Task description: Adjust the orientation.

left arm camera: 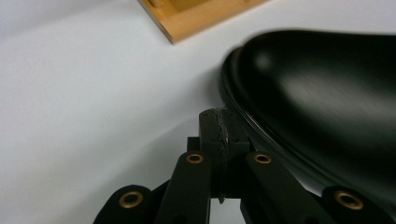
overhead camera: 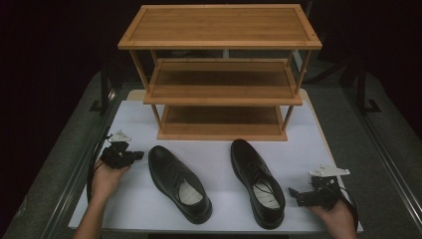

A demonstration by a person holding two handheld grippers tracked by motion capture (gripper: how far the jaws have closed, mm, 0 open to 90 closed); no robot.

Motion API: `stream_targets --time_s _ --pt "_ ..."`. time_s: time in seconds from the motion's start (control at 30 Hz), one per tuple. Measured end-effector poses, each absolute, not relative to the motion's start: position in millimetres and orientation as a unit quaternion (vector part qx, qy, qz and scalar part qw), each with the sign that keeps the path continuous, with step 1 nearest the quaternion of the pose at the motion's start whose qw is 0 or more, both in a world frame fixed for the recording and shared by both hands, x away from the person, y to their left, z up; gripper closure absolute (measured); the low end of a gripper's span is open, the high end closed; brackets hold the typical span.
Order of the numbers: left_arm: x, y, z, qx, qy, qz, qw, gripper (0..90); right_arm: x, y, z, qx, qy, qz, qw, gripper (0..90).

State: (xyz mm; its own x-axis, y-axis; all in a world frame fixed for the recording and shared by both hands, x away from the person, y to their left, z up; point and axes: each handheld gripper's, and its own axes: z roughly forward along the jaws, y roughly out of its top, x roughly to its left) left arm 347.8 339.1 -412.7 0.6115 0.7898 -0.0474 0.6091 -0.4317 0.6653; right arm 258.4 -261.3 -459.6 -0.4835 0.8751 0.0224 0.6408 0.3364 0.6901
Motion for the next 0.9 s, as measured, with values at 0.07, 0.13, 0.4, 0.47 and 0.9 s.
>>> stream_targets --time_s 0.07,0.13,0.4,0.47,0.9 --pt "343 340 -412 0.836 0.415 0.135 0.332 90.0 258 -261 -460 0.475 0.797 0.325 0.180 0.0" --pt "334 340 -412 0.836 0.412 0.128 0.339 90.0 258 -261 -460 0.476 0.797 0.325 0.179 0.0" --pt "290 323 -416 0.847 0.381 0.112 0.354 90.0 258 -261 -459 0.476 0.798 0.324 0.180 0.0" --pt "273 313 -419 0.854 0.367 0.104 0.354 90.0 258 -261 -459 0.476 0.798 0.324 0.180 0.0" --pt "256 292 -432 0.871 0.339 0.078 0.346 90.0 258 -261 -459 0.476 0.798 0.324 0.179 0.0"
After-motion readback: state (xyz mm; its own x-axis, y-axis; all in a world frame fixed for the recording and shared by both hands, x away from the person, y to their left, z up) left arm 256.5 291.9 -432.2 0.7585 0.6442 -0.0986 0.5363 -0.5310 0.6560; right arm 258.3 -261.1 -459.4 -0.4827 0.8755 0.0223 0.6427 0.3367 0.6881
